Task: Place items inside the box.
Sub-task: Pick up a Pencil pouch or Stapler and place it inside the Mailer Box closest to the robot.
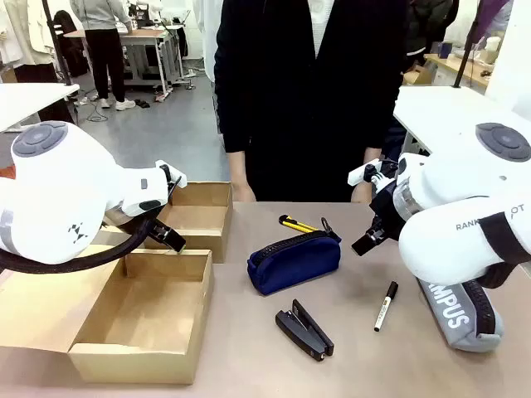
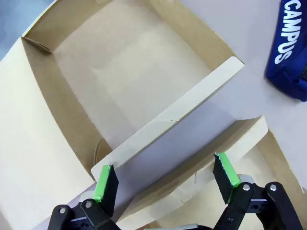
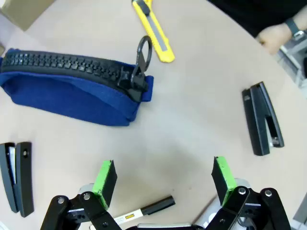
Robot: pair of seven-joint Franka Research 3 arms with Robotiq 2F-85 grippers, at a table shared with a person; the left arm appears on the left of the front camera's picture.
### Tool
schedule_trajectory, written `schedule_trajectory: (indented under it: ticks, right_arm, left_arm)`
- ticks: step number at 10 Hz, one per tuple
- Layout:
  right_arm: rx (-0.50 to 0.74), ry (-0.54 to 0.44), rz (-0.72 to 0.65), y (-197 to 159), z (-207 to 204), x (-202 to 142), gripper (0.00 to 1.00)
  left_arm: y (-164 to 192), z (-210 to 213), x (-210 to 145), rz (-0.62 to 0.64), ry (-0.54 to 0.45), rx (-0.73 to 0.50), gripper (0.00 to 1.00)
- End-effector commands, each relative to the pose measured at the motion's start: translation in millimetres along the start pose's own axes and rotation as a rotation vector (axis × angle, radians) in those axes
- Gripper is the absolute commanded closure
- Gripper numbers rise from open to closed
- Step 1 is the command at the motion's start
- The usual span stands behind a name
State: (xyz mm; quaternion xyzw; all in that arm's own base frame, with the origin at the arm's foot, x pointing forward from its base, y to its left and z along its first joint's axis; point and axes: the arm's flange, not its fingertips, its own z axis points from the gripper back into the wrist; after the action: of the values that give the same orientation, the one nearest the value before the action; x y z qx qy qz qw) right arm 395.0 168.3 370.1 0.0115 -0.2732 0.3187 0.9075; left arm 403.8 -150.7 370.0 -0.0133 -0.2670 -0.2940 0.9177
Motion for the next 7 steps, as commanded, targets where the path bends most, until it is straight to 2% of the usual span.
schedule_trajectory:
  ticks: [1,7]
  right_arm:
    - [0.0,0.0,0.0,0.0,0.0,0.0,0.0]
    - [0.0,0.0,0.0,0.0,0.0,0.0,0.0]
  left_arm:
    - [0.0,0.0,0.0,0.0,0.0,0.0,0.0]
    - [0.0,0.0,0.0,0.0,0.0,0.0,0.0]
